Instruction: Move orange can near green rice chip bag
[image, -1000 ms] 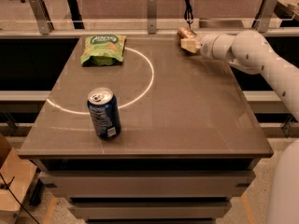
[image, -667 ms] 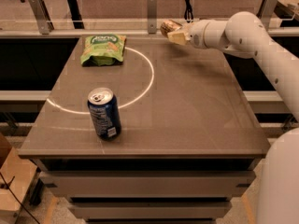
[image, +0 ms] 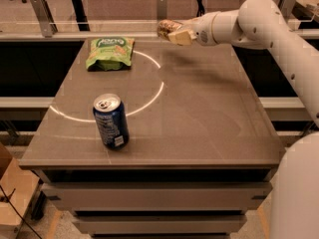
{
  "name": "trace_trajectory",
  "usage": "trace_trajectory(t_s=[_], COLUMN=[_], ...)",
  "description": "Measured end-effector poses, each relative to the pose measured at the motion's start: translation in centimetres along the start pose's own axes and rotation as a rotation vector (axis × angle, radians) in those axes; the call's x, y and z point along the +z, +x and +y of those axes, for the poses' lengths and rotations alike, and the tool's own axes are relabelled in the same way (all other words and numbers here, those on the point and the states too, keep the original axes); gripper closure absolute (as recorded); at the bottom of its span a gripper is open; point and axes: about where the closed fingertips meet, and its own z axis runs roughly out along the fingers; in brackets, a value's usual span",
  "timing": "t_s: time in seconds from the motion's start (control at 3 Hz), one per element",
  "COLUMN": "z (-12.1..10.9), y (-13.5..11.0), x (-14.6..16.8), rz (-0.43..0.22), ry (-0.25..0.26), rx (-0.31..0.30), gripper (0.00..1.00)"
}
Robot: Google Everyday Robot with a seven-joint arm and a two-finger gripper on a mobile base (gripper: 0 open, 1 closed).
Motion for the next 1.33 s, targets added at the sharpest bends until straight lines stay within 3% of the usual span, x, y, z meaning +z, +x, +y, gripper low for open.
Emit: trace_trajectory(t_s=[0.33,1.0,1.33], z=[1.3,5.7,7.4], y=[0.3,1.0,1.7], x=[0.8,3.9,5.3], rz=[-0.006,-0.023,-0.028], ry=[-0.029,-0.163,-0.211], rx=[0.017,0.070,0.106], gripper=[1.00,1.00,0.83])
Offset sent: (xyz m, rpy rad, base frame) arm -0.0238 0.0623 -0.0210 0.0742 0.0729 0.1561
